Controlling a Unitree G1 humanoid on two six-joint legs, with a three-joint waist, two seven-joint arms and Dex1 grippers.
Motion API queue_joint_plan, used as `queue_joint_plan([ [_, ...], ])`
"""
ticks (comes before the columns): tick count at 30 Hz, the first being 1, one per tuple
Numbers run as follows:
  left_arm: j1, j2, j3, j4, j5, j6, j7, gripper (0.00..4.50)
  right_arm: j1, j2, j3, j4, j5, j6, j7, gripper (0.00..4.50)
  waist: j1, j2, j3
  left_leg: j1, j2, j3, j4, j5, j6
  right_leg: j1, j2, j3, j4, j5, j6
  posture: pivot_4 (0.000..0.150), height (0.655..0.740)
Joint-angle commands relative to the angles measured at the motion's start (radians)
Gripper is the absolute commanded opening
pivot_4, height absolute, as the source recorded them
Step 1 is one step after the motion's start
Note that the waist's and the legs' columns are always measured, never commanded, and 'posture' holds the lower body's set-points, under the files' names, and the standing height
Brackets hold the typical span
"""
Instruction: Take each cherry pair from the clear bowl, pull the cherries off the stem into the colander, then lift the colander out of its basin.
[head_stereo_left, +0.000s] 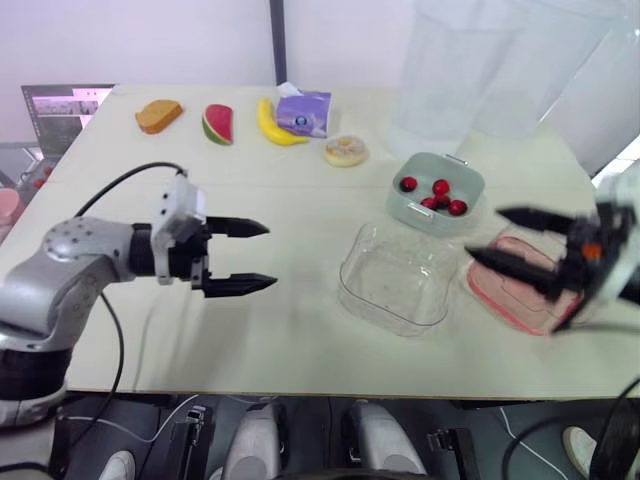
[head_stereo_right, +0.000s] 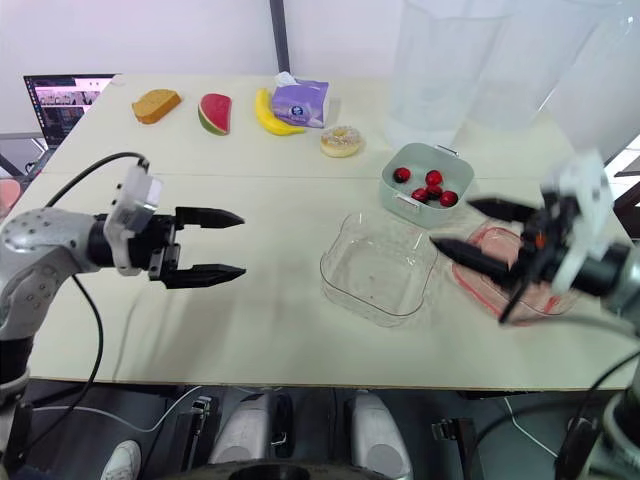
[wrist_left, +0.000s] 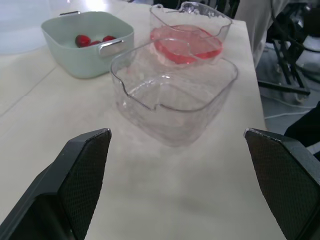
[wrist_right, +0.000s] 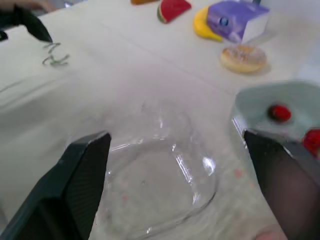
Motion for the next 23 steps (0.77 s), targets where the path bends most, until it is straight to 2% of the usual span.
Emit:
queue_joint_plan([
  [1,0.040,0.002,0.032,-0.005,0.019,-0.068,-0.010,4.50,0.177,0.074,-0.097,-0.108,0.040,-0.185,0.012,4.48,-0.004,0.000,0.000,0.000,0.000,0.000,0.000,0.000,0.000,0.000,0.000,0.000,0.000,0.000,0.000,0.150,0.7400],
  [3,0.070,-0.011,0.029,-0.005,0.044,-0.108,0.005,4.50,0.276,0.106,-0.088,-0.111,0.038,-0.269,0.007,4.48,-0.010,-0.001,0.000,0.001,0.000,0.001,0.001,0.000,0.000,0.001,0.000,0.001,0.001,0.000,0.000,0.150,0.7400],
  [6,0.126,-0.025,0.035,-0.023,0.042,-0.119,0.027,4.50,0.373,0.149,-0.058,-0.069,0.013,-0.401,-0.025,4.48,-0.016,-0.001,0.000,0.016,0.000,0.002,-0.002,0.000,0.000,0.015,0.000,0.002,-0.002,0.000,0.001,0.150,0.7400],
  [8,0.129,-0.029,0.042,-0.024,0.037,-0.120,0.040,4.50,0.410,0.140,-0.039,-0.051,0.013,-0.454,-0.032,4.48,-0.013,-0.001,0.000,0.017,0.001,0.002,-0.003,-0.001,0.000,0.015,0.000,0.002,-0.002,0.000,0.000,0.150,0.7400],
  [23,0.132,-0.014,0.040,-0.026,0.061,-0.119,0.079,4.50,0.472,0.046,0.014,0.019,0.115,-0.580,-0.123,4.48,-0.009,-0.001,0.000,0.016,0.001,0.002,-0.003,-0.001,0.000,0.015,0.000,0.002,-0.003,0.000,0.000,0.150,0.7400],
])
